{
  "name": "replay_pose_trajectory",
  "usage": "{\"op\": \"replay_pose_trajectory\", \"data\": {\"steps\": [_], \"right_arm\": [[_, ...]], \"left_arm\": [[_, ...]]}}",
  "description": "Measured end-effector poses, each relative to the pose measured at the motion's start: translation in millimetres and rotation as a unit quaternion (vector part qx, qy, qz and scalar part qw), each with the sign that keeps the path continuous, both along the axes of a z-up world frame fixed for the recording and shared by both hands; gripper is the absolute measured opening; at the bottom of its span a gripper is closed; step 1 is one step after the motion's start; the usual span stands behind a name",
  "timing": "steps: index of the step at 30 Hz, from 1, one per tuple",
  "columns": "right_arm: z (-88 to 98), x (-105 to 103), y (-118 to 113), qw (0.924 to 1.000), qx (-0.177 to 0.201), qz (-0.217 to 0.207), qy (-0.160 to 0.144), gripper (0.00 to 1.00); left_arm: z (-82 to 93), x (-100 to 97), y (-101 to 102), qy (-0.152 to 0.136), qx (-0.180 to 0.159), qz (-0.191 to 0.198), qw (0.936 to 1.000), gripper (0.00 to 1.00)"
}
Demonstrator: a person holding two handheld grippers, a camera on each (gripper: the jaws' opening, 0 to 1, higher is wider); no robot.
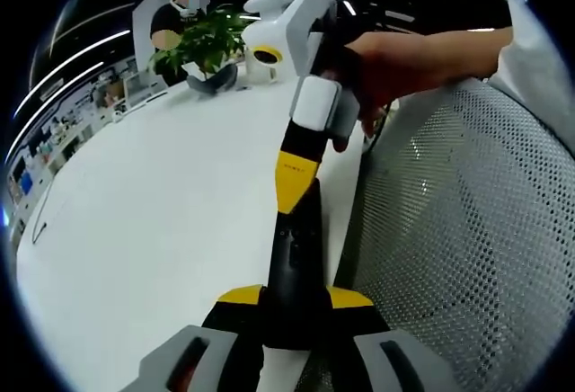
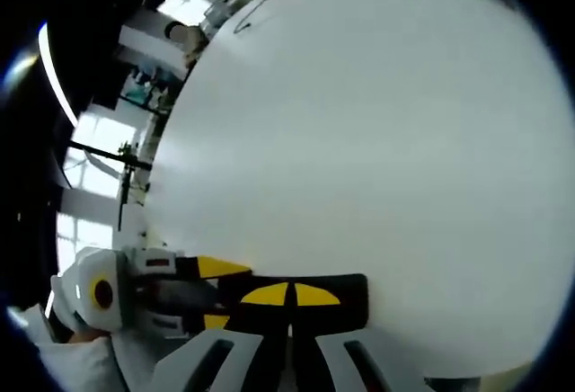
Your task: Press the specified remote control buttons in sequence, fully releasing each button before pressing the next.
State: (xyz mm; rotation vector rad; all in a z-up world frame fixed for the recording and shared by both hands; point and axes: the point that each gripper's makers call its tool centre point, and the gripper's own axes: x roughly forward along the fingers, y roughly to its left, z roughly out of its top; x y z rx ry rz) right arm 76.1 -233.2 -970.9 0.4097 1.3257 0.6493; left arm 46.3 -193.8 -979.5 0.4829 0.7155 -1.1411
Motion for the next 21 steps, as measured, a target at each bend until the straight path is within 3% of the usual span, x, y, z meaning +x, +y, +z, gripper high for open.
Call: {"op": "replay_pose_trajectory", "data": {"steps": [6, 14, 21], "right_arm": [[-0.7, -0.2, 0.6, 0.9999, -0.008, 0.004, -0.012, 0.0], [-2.0, 1.1, 0.5, 0.9997, -0.022, 0.005, 0.0, 0.0], [-0.5, 0.3, -0.2, 0.9999, 0.004, -0.015, -0.003, 0.0]], "left_arm": [[0.0, 0.0, 0.2, 0.0, 0.0, 0.0, 1.0, 0.24], [0.0, -0.1, 0.3, -0.001, 0.0, 0.0, 1.0, 0.24], [0.2, -0.3, 0.4, 0.0, 0.0, 0.002, 1.0, 0.24]]}}
